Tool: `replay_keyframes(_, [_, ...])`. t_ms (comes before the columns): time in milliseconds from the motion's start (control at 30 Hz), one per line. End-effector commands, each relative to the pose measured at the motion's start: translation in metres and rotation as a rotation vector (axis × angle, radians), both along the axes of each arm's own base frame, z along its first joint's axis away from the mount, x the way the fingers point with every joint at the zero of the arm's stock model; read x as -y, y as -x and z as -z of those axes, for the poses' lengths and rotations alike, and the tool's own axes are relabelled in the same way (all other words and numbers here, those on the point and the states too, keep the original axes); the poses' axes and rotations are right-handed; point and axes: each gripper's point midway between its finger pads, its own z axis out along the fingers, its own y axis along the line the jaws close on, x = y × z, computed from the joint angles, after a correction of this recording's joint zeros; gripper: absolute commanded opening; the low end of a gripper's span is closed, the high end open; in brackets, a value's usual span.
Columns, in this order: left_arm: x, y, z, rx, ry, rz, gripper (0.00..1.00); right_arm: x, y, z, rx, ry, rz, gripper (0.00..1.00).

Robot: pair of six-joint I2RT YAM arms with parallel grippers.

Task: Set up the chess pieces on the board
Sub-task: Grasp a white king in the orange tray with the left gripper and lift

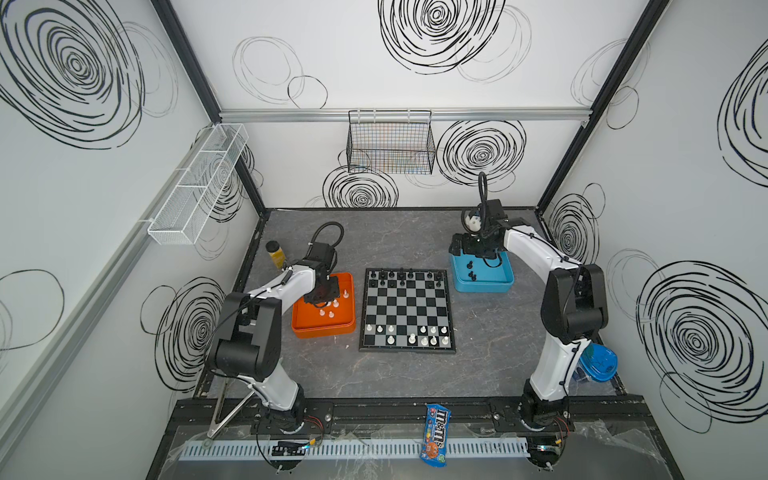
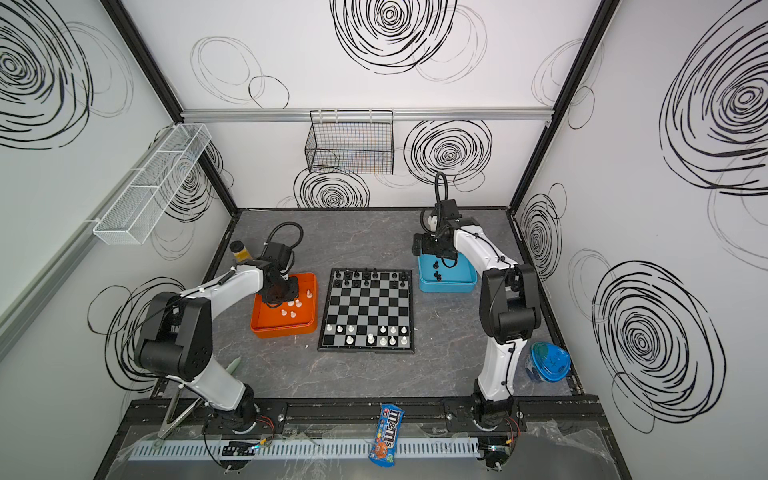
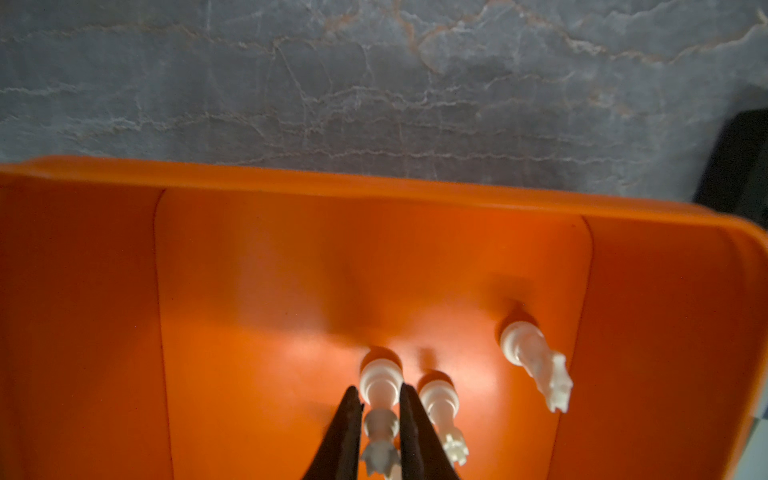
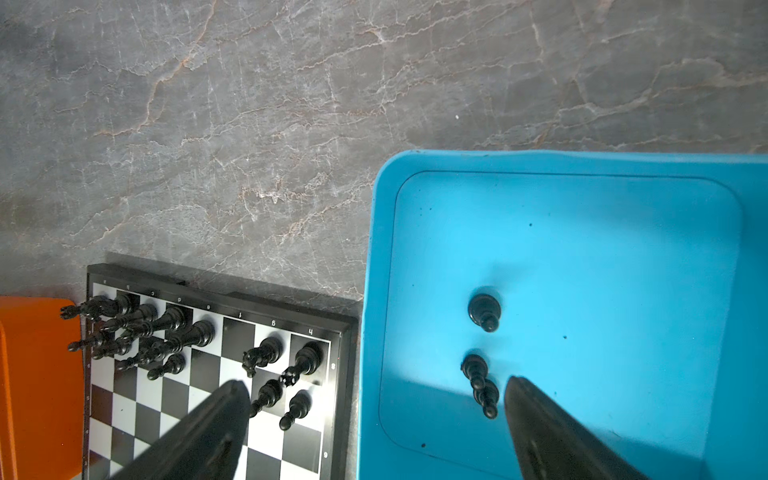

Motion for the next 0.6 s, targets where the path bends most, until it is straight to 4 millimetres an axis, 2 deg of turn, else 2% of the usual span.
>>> replay_keyframes(0, [-0.008, -0.001, 0.004, -0.004, -0.017, -0.018, 0.19, 0.003, -0.002, -0.009, 0.029, -0.002, 0.01, 1.0])
replay_keyframes(267, [-0.008, -0.002, -0.001, 0.0, -0.023, -0.016, 0.15, 0.0, 0.0, -0.012, 0.034, -0.015, -0.004, 1.0])
replay_keyframes(567, [-0.008, -0.008, -0.03, 0.048, -0.056, 0.002, 0.14, -0.006, 0.002, -0.021, 0.046, -0.049, -0.025, 1.0])
